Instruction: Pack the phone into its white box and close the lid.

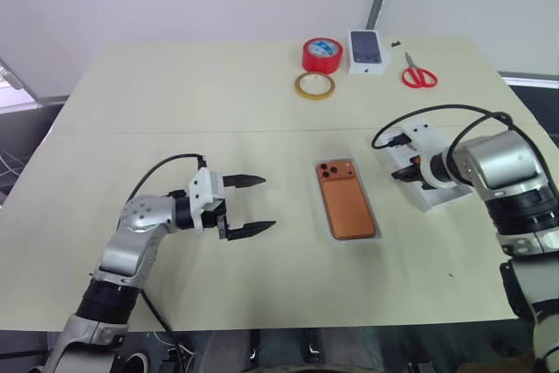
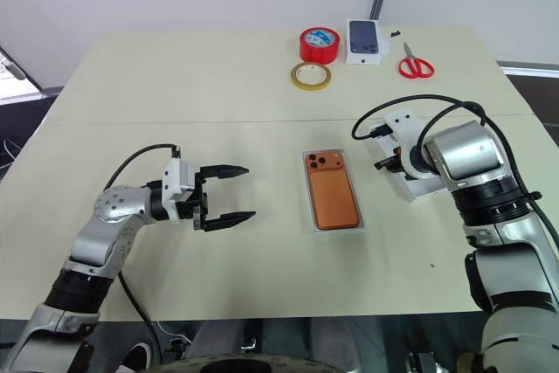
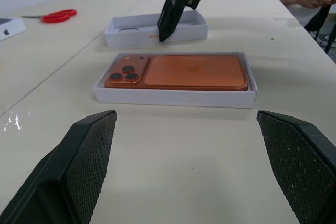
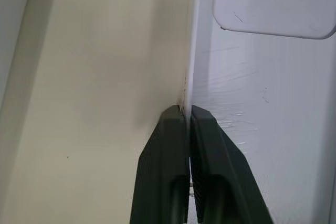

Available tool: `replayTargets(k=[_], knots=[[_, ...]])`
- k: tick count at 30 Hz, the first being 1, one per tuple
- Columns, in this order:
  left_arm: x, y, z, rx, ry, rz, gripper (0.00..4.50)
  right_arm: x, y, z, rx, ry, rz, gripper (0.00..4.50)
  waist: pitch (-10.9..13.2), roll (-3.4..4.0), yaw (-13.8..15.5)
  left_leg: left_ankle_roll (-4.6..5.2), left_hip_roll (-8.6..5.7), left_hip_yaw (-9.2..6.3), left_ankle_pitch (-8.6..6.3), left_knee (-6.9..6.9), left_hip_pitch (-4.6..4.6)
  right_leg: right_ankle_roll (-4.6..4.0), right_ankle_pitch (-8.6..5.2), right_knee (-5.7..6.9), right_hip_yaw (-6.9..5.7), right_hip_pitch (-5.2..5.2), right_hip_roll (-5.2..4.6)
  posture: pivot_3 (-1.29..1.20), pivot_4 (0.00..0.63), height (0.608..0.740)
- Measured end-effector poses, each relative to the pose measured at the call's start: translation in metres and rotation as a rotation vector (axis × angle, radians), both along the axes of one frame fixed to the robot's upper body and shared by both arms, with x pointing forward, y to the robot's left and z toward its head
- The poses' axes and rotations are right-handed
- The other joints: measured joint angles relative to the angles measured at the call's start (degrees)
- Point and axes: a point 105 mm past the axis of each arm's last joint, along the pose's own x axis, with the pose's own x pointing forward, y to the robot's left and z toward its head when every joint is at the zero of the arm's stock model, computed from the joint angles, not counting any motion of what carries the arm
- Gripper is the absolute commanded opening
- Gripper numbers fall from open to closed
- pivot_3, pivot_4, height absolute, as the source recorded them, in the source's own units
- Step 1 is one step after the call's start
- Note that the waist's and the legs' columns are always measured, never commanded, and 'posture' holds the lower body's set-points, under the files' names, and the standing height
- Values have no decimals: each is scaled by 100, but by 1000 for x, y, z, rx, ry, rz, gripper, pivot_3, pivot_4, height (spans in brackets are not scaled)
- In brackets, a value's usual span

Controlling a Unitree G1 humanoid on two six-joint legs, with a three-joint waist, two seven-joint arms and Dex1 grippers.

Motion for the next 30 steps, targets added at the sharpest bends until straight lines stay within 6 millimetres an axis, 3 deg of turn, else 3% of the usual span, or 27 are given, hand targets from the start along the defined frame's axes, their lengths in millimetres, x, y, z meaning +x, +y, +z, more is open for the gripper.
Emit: replayTargets(k=[5,10,14,20,23,28,30], knots=[[3,-1,3,0,-1,6,4500,0,0,0,11,-5,-20,52,0,0,0,0,0,0,0,0,0,0,0,0,0,0,0,0,150,740],[6,-3,6,-5,4,10,4500,-3,11,0,224,-5,-40,52,0,0,-12,0,0,0,0,-2,-1,0,0,2,0,-2,1,0,150,740],[7,-3,6,-4,15,16,4500,-5,12,0,269,-17,-48,52,0,0,-3,0,0,0,0,-2,-1,0,0,1,0,-1,0,0,150,740],[9,-3,5,-6,26,32,4500,7,16,21,403,-160,-56,52,1,1,-10,0,0,1,0,-3,-1,0,0,2,0,-3,1,0,150,740],[10,-4,5,-13,36,41,4500,10,33,39,526,-254,1,52,1,2,-5,0,0,0,0,-4,-2,1,0,3,0,-4,1,0,150,740],[12,-6,5,-26,43,53,4500,-6,81,70,899,-334,156,52,1,3,1,0,0,0,0,-7,-3,1,1,6,0,-5,1,0,150,740],[12,-6,4,-25,48,55,4500,-14,87,84,1036,-377,183,52,2,4,11,0,0,-1,0,-7,-5,1,1,6,0,-6,0,0,150,740]])
